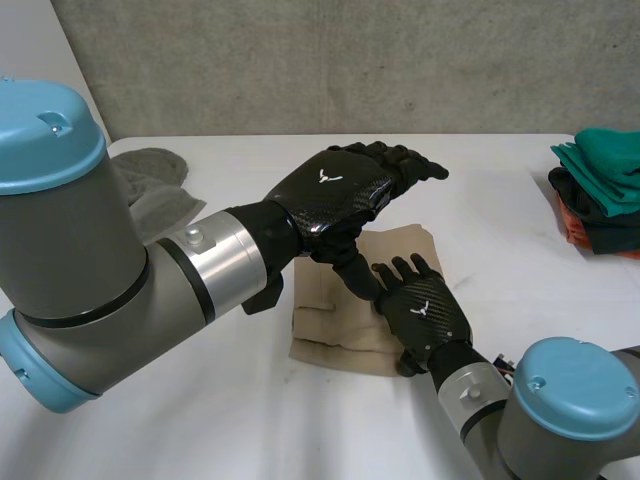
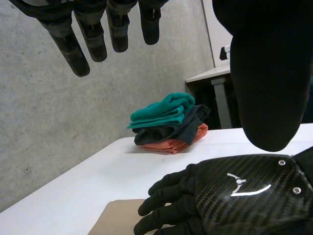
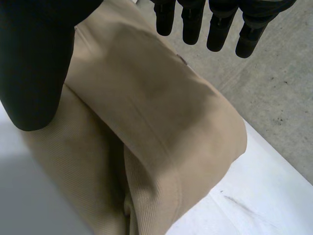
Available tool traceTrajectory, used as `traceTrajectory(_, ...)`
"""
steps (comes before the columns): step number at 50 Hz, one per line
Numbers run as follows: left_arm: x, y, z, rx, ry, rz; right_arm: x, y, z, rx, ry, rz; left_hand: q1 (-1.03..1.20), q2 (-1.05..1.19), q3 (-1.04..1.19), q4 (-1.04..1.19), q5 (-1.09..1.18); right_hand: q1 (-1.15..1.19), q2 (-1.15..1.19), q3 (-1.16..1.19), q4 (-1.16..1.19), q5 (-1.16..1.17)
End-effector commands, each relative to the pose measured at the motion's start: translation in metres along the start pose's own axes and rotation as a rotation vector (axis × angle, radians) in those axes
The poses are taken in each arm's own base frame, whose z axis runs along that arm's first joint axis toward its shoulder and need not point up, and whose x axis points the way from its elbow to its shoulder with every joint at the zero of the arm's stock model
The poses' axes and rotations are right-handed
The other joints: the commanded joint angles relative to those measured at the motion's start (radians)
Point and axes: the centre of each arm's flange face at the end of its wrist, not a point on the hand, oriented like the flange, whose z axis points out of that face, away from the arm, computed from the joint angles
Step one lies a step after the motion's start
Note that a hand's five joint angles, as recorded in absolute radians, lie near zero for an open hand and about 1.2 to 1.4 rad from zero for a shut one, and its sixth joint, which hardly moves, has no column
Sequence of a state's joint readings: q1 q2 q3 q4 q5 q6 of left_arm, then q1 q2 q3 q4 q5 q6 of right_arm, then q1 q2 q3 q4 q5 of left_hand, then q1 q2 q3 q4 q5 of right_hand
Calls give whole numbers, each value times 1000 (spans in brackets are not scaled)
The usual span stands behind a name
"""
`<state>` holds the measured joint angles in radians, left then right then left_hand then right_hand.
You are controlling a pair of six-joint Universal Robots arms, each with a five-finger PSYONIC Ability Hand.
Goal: Fold the laundry.
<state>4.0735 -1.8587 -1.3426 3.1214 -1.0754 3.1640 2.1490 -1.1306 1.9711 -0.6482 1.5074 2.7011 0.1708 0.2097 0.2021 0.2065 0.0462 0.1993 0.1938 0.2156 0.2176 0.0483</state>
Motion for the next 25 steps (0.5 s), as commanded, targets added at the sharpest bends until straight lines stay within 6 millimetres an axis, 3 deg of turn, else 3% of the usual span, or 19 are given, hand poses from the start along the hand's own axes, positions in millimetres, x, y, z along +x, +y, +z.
traceTrajectory(1,-1,3,1,-7,-7,-3,-7,8,14,14,4,-9,13,-26,-18,-22,-37,-25,-19,-41,-43,-48)
traceTrajectory(11,-2,4,2,-9,-7,-6,0,2,34,72,60,-13,13,-26,-18,-22,-37,-6,0,-22,-24,-29)
traceTrajectory(16,-2,5,2,-11,-7,-7,3,2,43,85,69,-10,13,-26,-18,-22,-37,161,167,145,143,138)
traceTrajectory(20,-2,5,2,-11,-7,-7,3,3,51,92,73,-7,13,-26,-18,-22,-37,513,518,497,494,489)
traceTrajectory(21,-2,5,2,-11,-7,-7,4,2,54,100,73,-2,13,-26,-18,-22,-37,860,865,844,841,836)
traceTrajectory(23,-2,5,2,-11,-8,-7,6,0,58,111,79,2,13,-26,-18,-22,-37,1196,1201,1179,1177,1172)
traceTrajectory(25,-2,4,2,-9,-8,-6,11,-9,64,141,100,3,16,-23,-15,-19,-34,1197,1203,1181,1179,1173)
